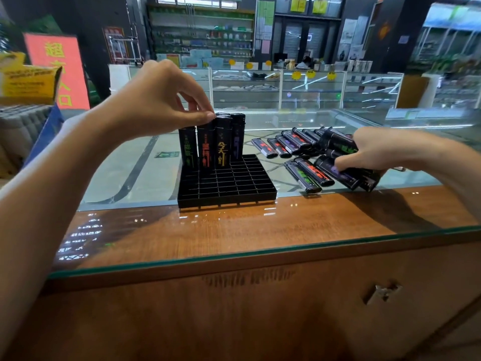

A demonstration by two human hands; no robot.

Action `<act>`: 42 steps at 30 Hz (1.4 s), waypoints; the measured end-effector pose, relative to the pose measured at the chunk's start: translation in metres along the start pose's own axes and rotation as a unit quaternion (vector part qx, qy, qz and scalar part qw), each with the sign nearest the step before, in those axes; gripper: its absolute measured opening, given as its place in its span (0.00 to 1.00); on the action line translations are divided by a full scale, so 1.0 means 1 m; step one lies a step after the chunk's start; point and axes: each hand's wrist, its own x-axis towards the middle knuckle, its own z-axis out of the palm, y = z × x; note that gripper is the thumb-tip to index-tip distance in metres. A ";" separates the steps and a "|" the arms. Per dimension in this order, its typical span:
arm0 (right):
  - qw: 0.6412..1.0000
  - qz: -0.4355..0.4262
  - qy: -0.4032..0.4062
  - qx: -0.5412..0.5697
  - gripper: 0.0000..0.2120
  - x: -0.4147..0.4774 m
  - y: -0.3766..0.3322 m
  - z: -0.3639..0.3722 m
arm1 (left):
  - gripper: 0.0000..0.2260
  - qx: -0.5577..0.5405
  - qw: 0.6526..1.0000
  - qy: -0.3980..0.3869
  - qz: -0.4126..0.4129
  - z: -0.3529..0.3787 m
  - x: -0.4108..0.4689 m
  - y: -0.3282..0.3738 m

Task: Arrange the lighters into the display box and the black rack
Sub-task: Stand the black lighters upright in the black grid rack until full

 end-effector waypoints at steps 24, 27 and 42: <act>0.732 -0.375 -0.074 0.564 0.15 0.005 -0.088 0.028 | 0.20 -0.273 0.962 0.002 -0.028 0.001 0.000 0.016; 0.727 -0.381 -0.082 0.566 0.14 0.006 -0.088 0.030 | 0.18 -0.305 0.952 -0.002 -0.031 0.004 0.001 0.015; 0.684 -0.387 -0.165 0.596 0.10 0.000 -0.078 0.036 | 0.12 -0.427 0.901 -0.036 -0.066 0.008 0.001 0.010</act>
